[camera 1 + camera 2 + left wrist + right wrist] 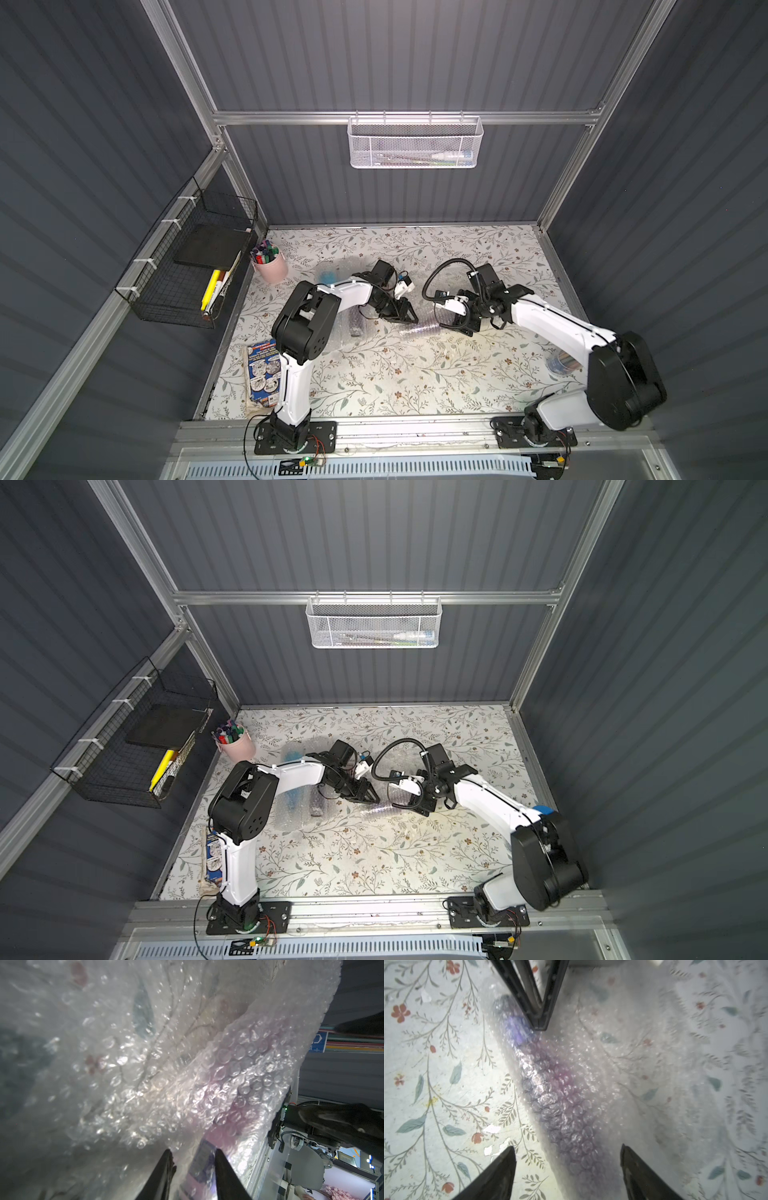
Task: Wrap wine bottles in bubble wrap
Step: Wrap the wine bottle in bubble wrap.
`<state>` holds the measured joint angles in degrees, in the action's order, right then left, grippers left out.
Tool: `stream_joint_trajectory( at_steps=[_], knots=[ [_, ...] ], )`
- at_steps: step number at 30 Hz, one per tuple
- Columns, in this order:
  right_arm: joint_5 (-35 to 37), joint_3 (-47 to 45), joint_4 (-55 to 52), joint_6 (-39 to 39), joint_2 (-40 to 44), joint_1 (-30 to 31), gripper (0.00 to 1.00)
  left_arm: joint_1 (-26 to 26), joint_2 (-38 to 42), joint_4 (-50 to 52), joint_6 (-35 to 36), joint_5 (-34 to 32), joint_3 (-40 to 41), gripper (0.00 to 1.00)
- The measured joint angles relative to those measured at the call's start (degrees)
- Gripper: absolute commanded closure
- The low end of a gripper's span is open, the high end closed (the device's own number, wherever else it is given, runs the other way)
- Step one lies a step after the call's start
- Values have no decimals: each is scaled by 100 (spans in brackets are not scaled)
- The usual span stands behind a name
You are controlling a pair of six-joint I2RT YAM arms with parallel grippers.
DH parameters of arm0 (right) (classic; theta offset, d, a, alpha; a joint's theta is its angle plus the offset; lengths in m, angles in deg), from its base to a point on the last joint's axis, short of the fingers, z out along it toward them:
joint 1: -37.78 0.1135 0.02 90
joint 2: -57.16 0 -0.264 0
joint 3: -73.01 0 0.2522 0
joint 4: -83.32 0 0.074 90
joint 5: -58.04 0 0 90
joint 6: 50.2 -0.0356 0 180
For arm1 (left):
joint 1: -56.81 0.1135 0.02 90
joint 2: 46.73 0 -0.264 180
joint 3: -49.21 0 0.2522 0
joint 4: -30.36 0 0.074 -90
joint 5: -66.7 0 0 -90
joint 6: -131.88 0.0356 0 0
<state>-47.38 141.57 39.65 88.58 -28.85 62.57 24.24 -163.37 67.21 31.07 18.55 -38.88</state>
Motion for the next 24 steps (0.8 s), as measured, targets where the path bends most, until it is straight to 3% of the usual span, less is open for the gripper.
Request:
stream_joint_trajectory(
  at_steps=[4,14,24],
  knots=[
    [-205,551,-402,221,-789,-13,6,0,-2,144,81,-11,-50,65],
    [-380,876,-756,498,-1392,13,8,0,44,348,149,-24,-63,64],
    [-229,772,-734,529,-1419,63,23,0,494,732,216,-83,-273,59]
  ],
)
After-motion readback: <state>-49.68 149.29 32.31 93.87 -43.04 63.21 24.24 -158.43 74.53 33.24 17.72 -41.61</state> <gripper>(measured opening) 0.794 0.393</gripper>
